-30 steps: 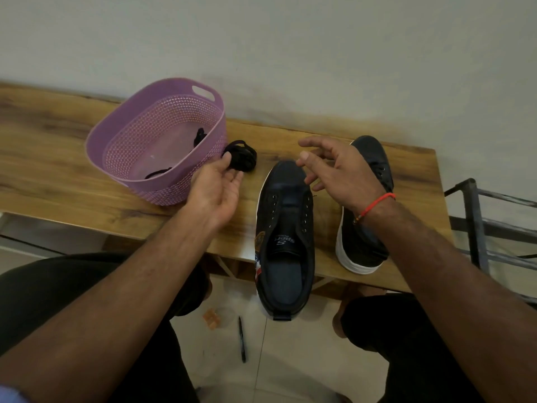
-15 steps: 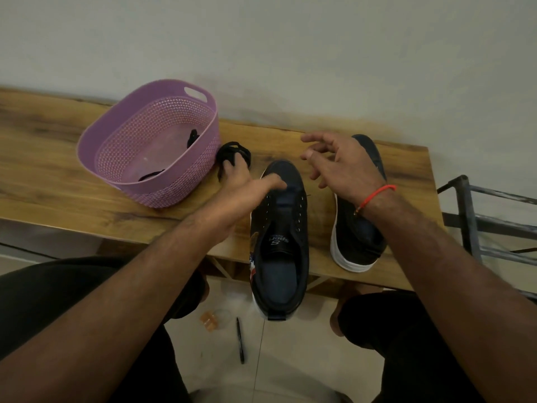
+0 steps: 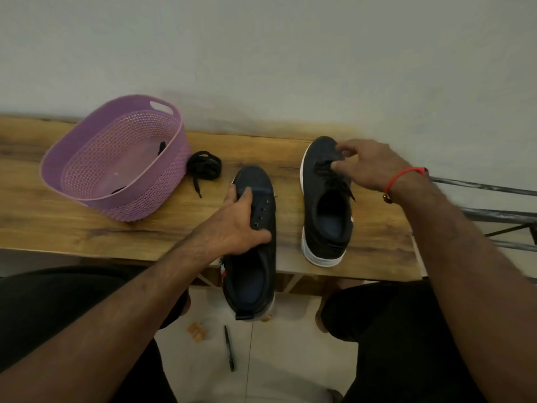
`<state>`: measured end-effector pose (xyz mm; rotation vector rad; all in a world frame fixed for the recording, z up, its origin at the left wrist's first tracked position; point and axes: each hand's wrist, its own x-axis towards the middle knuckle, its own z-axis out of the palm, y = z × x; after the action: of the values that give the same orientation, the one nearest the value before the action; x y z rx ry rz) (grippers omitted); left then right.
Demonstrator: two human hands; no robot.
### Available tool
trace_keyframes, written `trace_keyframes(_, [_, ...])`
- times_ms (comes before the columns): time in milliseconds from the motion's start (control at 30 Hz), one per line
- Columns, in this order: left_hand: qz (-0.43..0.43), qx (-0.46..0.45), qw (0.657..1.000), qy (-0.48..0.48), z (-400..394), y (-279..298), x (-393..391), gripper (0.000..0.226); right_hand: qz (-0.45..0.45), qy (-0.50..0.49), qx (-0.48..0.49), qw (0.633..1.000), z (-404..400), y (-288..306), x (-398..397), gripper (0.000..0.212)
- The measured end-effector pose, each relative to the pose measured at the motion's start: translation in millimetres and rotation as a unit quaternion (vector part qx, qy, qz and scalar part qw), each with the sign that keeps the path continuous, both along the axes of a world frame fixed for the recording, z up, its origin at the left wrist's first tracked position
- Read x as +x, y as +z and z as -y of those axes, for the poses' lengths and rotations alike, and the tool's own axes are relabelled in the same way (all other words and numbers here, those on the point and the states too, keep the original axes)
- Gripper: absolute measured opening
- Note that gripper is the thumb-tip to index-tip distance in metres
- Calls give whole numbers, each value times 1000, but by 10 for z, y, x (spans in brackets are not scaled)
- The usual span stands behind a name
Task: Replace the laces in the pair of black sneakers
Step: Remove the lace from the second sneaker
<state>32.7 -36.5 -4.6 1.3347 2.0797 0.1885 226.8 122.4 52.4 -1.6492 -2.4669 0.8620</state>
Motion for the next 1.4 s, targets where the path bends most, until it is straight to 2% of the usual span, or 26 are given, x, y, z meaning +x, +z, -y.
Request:
trace_keyframes(100, [-28, 15, 999, 7, -86, -26, -7, 112, 28, 14, -94, 995, 80, -25, 108, 58])
trace_keyframes(233, [-57, 42, 997, 8, -211, -32, -52, 107, -17, -33, -211, 977, 145, -51, 184, 60])
trace_keyframes(367, [-67, 96, 993, 19, -339, -14, -105, 94, -38, -38, -248, 967, 191, -58, 177, 61])
trace_keyframes(500, [-70, 124, 990, 24, -432, -9, -74, 81, -10, -10, -238, 971, 268, -100, 182, 60])
trace_keyframes(567, [-103, 104, 989, -10, -455, 17, -7, 81, 0, 5, -222, 975, 330, -132, 166, 57])
trace_keyframes(633, [-131, 120, 982, -65, -465, 66, 65, 77, -3, 27, -227, 973, 420, -136, 147, 56])
trace_keyframes(733, [-78, 157, 973, -151, -480, 129, 145, 68, -15, 74, -237, 969, 513, -110, 192, 53])
trace_keyframes(800, [-37, 135, 969, -203, -493, 144, 171, 66, -19, 96, -209, 973, 504, -78, 260, 54])
trace_keyframes(900, [-50, 126, 957, -258, -550, 112, 212, 53, 18, 128, -140, 982, 415, -107, 305, 55])
trace_keyframes(1033, [-75, 193, 954, -218, -579, 115, 167, 26, 39, 140, -119, 982, 360, -235, 232, 41])
trace_keyframes(1133, [-60, 214, 958, -180, -547, 95, 141, 7, 40, 158, -84, 983, 308, -247, 167, 14])
trace_keyframes(1267, [-27, 219, 965, -142, -538, 114, 247, 5, 63, 179, -61, 980, 238, -161, 169, 6])
trace_keyframes(1400, [-1, 219, 967, -128, -550, 150, 281, 11, -33, 129, -88, 987, 167, -79, 234, 2])
